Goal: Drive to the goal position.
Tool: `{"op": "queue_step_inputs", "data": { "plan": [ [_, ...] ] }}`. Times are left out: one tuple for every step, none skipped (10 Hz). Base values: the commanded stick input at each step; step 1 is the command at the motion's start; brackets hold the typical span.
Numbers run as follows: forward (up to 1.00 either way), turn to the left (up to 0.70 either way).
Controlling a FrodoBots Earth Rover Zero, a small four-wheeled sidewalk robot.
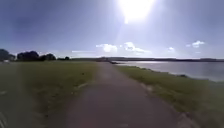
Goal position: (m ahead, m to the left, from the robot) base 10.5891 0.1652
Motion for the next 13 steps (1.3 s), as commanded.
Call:
{"op": "queue_step_inputs", "data": {
  "plan": [
    [0.7, 0.05],
    [0.7, 0.05],
    [0.7, 0.05],
    [0.7, 0.05],
    [0.7, 0.05],
    [0.7, 0.05],
    [0.7, 0.05],
    [0.7, 0.05],
    [0.7, 0.05],
    [0.7, 0.05],
    [0.7, 0.05],
    [0.7, 0.05],
    [0.7, 0.05]
  ]
}}
